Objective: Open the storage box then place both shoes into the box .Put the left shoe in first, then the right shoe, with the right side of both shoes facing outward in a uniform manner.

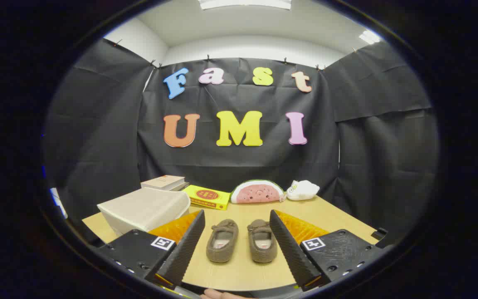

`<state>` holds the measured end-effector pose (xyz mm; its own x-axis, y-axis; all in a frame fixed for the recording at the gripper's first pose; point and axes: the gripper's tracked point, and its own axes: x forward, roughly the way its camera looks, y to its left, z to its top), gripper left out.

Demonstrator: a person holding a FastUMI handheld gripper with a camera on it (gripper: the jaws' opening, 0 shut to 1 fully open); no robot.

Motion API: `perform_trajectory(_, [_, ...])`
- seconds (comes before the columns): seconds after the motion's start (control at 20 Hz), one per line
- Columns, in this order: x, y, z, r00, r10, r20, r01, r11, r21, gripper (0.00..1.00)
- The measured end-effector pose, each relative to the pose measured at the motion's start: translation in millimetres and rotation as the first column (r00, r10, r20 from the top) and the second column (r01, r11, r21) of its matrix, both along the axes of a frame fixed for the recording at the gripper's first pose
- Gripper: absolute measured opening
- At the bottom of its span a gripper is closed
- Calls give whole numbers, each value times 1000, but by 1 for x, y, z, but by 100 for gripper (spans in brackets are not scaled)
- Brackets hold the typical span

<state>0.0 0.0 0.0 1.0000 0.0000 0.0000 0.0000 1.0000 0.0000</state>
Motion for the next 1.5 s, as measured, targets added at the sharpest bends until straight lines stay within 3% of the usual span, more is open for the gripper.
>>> perform_trajectory(0.55, [3, -5, -10, 1000, 16, -4, -16, 1000, -10, 95])
perform_trajectory(1.15, [59, 1, -15, 988, 129, -91, -118, 986, 117, 95])
perform_trajectory(1.35, [96, 29, -19, 950, 276, -147, -226, 932, 285, 95])
perform_trajectory(1.5, [124, 55, -29, 879, 431, -205, -306, 839, 450, 95])
